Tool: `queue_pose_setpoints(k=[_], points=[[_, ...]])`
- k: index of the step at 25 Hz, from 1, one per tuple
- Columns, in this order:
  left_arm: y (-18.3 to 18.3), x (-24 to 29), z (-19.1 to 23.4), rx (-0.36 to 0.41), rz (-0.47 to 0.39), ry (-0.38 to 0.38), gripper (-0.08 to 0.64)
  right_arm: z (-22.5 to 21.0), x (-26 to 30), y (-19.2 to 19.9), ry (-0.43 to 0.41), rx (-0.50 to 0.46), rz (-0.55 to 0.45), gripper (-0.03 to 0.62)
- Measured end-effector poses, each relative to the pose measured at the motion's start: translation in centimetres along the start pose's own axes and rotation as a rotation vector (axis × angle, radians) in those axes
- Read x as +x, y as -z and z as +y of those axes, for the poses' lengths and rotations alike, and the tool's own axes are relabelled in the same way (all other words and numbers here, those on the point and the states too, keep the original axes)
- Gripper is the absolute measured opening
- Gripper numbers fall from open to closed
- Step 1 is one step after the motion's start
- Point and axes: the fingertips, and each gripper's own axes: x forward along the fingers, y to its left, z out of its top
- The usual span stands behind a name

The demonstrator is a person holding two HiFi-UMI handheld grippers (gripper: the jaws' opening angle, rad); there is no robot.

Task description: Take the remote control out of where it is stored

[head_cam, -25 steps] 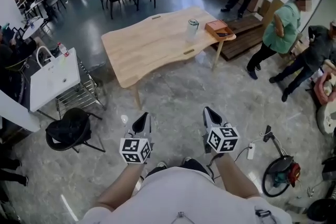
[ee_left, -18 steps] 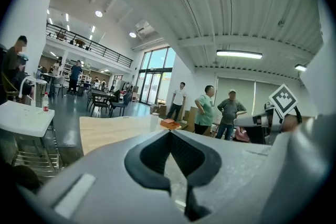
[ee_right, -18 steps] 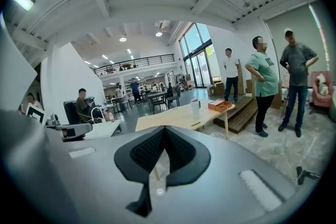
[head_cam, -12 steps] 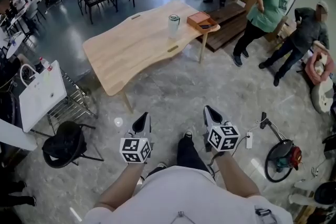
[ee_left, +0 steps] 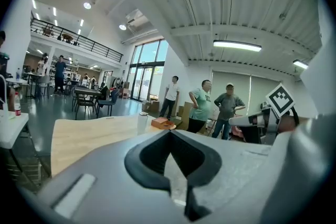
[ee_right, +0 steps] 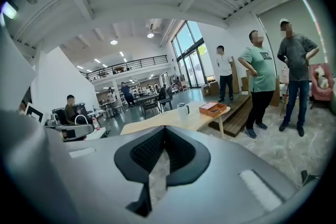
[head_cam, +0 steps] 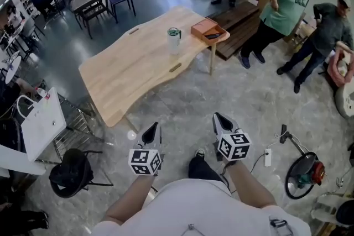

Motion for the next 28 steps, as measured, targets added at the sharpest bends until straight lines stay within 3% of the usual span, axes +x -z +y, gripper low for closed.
queue_pose_setpoints(k=[9, 18, 28], points=[[-5.0, 13.7, -1.3, 0.007, -0.007, -0.041, 0.000, -9.3, 8.6, -7.0, -0.057, 0.013, 0.007, 0.028], [-6.6, 22.3, -2.4, 0.023, 0.012, -0.051, 0.000, -15.1, 15.2, -9.5, -0.097, 0.044, 0.034, 0.028], [-8.3, 33.3, 0.4, 0.012, 0.017, -0.001, 0.000, -20.6, 22.9, -12.5, -0.046, 0.065, 0.043, 0.028]])
